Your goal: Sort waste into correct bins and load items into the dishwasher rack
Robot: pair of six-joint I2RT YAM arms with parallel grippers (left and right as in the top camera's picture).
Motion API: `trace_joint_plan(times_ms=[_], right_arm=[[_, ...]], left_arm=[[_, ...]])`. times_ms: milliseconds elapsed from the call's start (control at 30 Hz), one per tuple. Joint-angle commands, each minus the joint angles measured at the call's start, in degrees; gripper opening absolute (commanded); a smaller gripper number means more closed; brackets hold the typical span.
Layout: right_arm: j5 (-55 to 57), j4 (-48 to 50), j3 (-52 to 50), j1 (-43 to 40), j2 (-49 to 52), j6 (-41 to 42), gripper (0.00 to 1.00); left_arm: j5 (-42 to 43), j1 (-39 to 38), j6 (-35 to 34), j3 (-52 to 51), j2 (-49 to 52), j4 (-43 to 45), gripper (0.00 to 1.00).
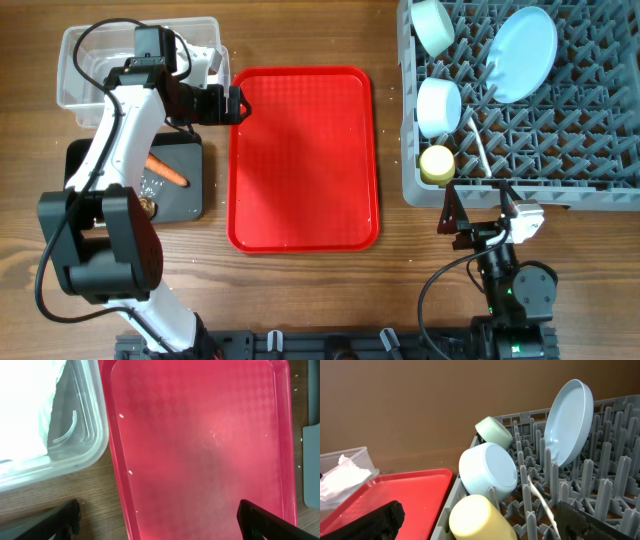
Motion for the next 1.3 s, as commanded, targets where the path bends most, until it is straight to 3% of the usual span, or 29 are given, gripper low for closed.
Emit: trace_joint_plan(times_ms=[0, 133, 300, 533, 867, 1267], right_arm=[[-0.22, 0.28, -0.04, -0.04, 0.24, 0.83, 1.0], [-0.22, 0.28, -0.04, -0.04, 0.24, 0.81, 1.0], [-0.22, 0.28, -0.04, -0.04, 0.24, 0.81, 1.0], [-0.22, 0.28, -0.04, -0.04, 0.24, 0.81, 1.0], [-0.22, 0.28, -0.04, -0.04, 0.24, 0.81, 1.0], [-0.22, 0.28, -0.04, -0.04, 0.24, 0.81, 1.0]], left_arm=[[-0.96, -0.5, 0.98, 0.66, -5.07, -1.29, 1.0], [-1.01, -0.66, 0.96, -5.99, -15.21, 7.82, 1.0], [-1.05, -0.66, 0.92, -27.63, -35.36, 26.34, 1.0], [-2.97, -0.66, -1.51, -56.22, -64.35, 42.93, 1.0], [-8.44, -2.51, -5.81, -75.12, -91.95, 46.71, 1.0], [-12.39, -2.91, -7.28, -84.3, -103.56, 52.65, 1.0]])
